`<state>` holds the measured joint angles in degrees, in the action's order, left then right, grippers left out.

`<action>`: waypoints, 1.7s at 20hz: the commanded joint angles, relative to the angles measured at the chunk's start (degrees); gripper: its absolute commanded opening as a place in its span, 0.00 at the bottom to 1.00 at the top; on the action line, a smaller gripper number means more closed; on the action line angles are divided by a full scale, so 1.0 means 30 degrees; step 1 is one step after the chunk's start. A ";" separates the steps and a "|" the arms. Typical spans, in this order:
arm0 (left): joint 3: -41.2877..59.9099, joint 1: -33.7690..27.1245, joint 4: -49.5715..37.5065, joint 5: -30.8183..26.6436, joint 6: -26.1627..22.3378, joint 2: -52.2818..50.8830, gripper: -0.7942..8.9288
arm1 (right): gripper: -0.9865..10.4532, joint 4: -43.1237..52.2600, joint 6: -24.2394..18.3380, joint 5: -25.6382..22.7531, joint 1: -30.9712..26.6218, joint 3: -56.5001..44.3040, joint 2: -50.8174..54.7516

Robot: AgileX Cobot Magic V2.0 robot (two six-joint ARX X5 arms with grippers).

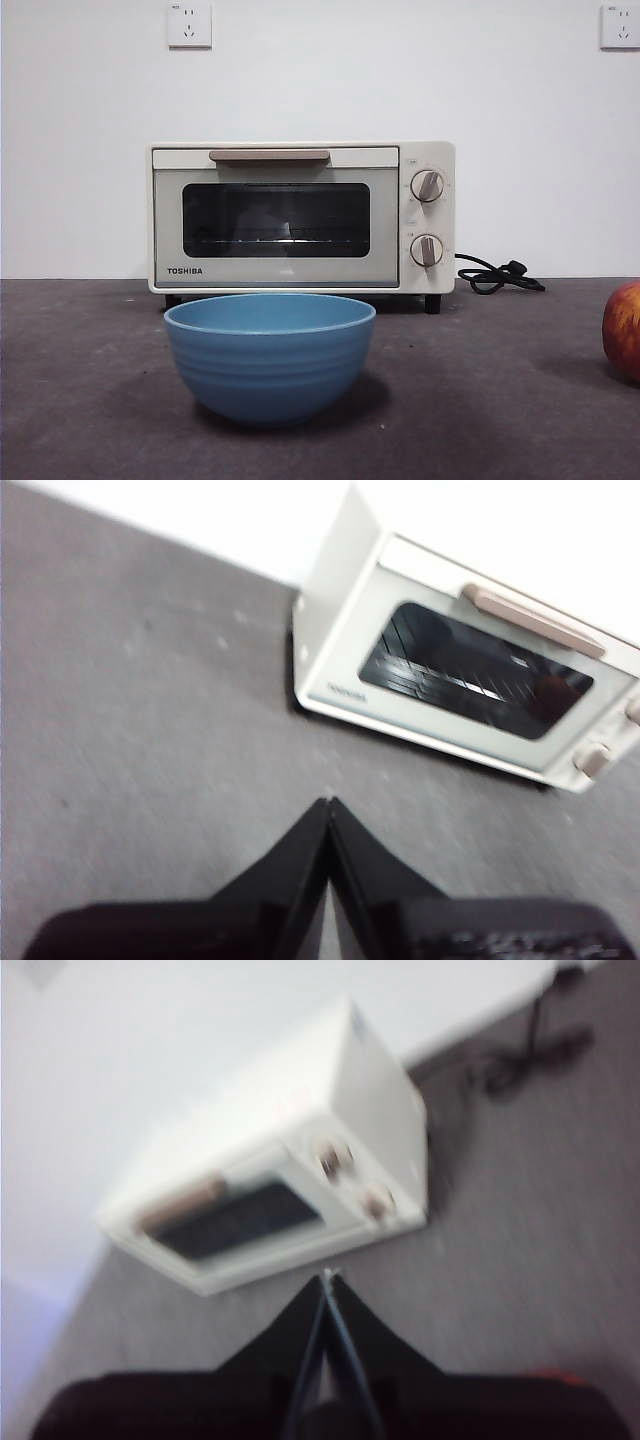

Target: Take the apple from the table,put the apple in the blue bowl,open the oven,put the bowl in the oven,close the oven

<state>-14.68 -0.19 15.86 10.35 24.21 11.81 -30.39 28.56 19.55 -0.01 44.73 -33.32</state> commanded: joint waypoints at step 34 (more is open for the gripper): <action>-0.9923 0.0044 1.1336 0.3694 -0.5741 1.3610 0.08 | 0.61 -0.9413 -0.7344 -0.4335 0.2871 0.6455 -1.7784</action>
<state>-44.42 -0.19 50.11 21.21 7.92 52.60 -58.61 5.54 6.74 8.54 63.99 -86.32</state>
